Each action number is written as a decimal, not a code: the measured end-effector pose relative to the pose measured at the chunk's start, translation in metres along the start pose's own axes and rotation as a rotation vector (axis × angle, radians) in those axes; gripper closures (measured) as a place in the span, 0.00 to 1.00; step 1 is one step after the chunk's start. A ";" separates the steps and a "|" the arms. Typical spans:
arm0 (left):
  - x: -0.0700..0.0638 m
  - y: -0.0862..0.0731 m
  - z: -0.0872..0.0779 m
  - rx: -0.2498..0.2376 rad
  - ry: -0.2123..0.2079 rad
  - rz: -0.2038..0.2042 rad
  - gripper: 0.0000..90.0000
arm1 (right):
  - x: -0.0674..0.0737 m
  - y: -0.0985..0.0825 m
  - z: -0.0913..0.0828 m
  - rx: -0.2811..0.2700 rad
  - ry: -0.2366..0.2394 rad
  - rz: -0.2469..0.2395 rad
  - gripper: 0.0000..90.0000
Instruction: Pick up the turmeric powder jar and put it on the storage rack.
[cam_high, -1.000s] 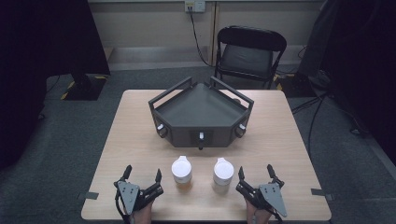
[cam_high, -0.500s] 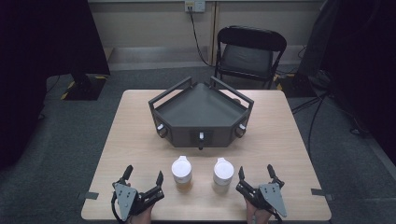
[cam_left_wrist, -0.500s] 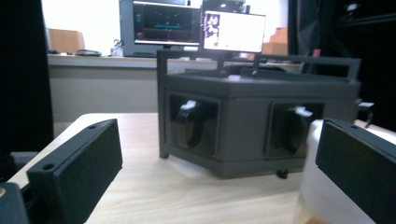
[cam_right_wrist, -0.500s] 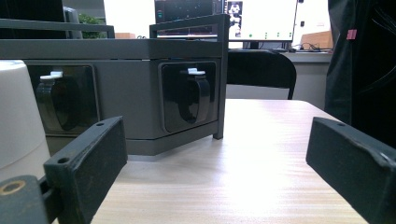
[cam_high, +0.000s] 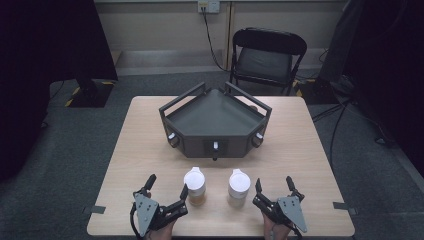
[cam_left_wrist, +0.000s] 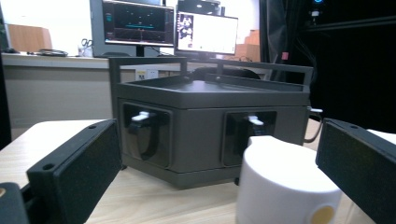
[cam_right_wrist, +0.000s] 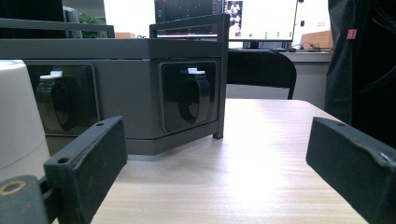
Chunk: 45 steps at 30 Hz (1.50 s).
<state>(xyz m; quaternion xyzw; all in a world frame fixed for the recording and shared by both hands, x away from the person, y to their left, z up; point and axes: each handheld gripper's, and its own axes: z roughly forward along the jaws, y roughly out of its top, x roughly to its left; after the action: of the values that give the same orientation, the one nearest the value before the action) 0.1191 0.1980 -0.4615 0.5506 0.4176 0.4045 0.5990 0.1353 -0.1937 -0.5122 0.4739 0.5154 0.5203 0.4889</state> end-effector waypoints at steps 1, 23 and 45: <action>0.000 0.000 0.001 0.001 -0.009 -0.001 0.00 | 0.000 0.000 0.000 0.001 0.000 0.000 0.05; -0.016 -0.005 0.022 0.037 -0.075 0.009 0.03 | -0.001 0.000 0.000 -0.001 0.004 0.000 0.05; -0.031 -0.020 0.035 0.092 -0.047 0.024 0.17 | -0.001 0.000 0.000 -0.001 0.008 0.000 0.05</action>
<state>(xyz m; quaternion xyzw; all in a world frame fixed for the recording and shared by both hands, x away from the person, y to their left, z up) 0.1431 0.1558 -0.4786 0.5918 0.4149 0.3791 0.5779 0.1353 -0.1951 -0.5123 0.4718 0.5172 0.5223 0.4869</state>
